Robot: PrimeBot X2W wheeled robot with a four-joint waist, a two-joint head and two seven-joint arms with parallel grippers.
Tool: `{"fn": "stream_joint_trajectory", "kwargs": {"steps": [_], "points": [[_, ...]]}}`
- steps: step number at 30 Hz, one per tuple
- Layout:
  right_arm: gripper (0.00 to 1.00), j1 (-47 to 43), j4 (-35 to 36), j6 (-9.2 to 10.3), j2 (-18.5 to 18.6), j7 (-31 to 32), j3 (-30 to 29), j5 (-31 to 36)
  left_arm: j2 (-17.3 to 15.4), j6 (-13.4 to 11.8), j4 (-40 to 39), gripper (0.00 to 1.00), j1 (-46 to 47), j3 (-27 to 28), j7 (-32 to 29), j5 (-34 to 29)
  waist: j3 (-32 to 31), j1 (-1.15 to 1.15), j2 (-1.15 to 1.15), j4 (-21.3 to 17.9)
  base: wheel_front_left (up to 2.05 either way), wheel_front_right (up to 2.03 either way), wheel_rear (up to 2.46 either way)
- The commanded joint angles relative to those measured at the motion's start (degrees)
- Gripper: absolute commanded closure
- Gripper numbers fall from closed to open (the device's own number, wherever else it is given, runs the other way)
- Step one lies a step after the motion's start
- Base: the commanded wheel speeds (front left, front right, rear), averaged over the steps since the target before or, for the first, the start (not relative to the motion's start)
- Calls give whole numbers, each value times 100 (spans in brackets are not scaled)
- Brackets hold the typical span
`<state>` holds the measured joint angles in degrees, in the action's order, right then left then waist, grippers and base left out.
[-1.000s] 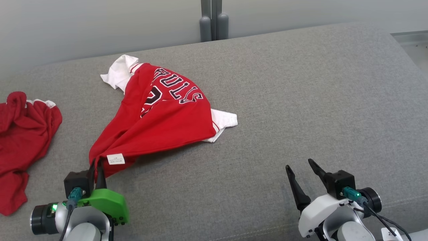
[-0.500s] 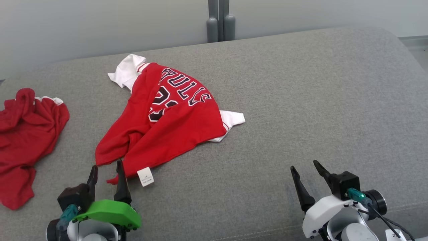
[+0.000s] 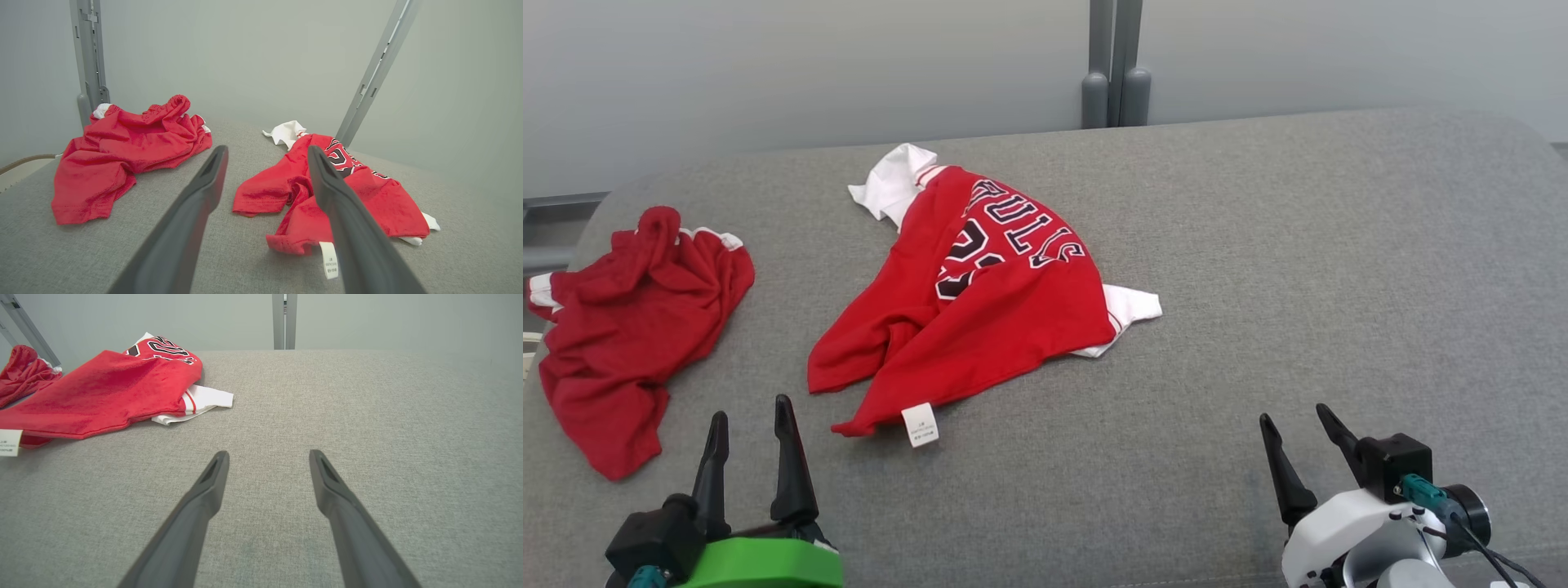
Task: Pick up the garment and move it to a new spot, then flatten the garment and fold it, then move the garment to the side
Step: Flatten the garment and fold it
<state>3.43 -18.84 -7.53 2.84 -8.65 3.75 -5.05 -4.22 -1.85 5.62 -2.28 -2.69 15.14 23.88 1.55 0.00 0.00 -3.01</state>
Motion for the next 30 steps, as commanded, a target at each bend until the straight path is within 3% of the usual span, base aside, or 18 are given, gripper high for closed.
{"fn": "stream_joint_trajectory", "kwargs": {"steps": [1, 11, 21, 30], "points": [[0, -91, -34, 8, 8, -84, -37, -26, 38, 169, -56, 0, -152, 72, 0, -199, -119, 0, 0, 144, 0, 0, 0], [0, -188, -72, 8, 10, -469, -151, 92, 102, 722, 64, 0, -619, 65, 0, -834, -272, 0, 0, 368, 0, 0, 0], [0, -180, -116, 8, 10, -499, -233, 114, 125, 833, 183, 0, -631, 213, 1, -1005, -264, 0, 0, 574, 0, 0, 0], [0, 690, -639, 8, 11, 98, -432, 322, 131, 875, 254, 0, -442, 15, 1, -967, -35, 0, 0, 664, 0, 0, 0]]}}
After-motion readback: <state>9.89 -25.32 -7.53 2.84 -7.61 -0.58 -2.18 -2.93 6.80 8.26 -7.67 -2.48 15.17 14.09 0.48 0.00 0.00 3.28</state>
